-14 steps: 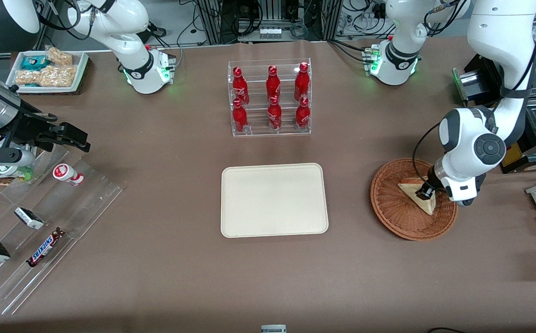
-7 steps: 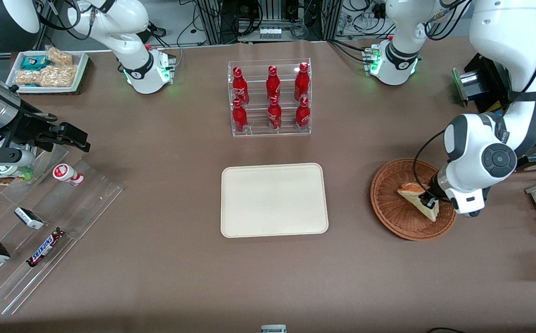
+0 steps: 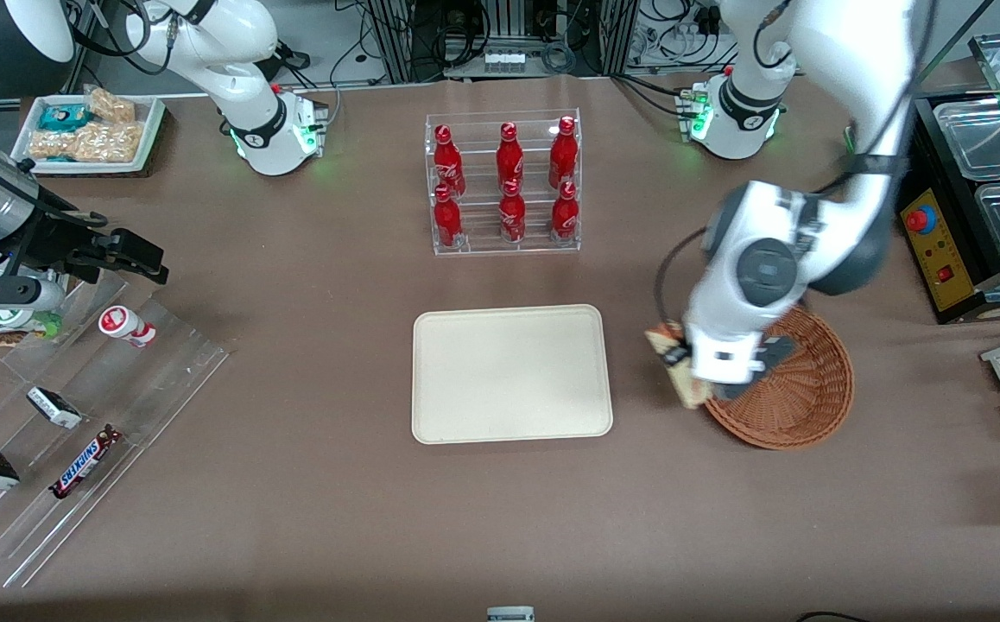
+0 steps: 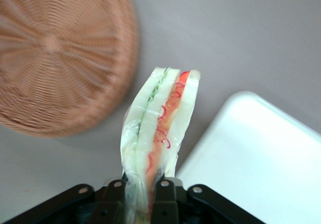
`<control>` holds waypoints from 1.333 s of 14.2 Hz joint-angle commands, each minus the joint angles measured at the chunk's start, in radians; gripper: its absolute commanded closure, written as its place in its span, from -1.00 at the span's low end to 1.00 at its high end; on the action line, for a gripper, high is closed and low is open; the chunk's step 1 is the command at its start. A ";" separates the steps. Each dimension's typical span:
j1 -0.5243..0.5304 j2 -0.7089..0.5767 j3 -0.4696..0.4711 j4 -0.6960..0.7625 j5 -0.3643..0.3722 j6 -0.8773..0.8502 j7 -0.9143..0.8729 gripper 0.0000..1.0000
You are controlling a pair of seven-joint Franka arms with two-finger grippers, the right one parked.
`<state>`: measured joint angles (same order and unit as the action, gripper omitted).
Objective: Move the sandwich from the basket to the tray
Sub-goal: 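Lift the sandwich and carry it over the cream tray, then lower the sandwich onto the tray and open the left gripper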
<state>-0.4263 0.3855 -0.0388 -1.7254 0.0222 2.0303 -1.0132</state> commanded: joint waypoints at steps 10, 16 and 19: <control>-0.319 0.258 0.005 0.118 0.010 0.378 0.047 0.82; -0.325 0.302 0.005 0.118 0.007 0.409 0.045 -0.89; -0.325 0.286 0.007 0.138 0.012 0.404 0.035 -1.00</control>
<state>-0.7430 0.6783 -0.0431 -1.6231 0.0238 2.4430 -0.9768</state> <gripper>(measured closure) 0.577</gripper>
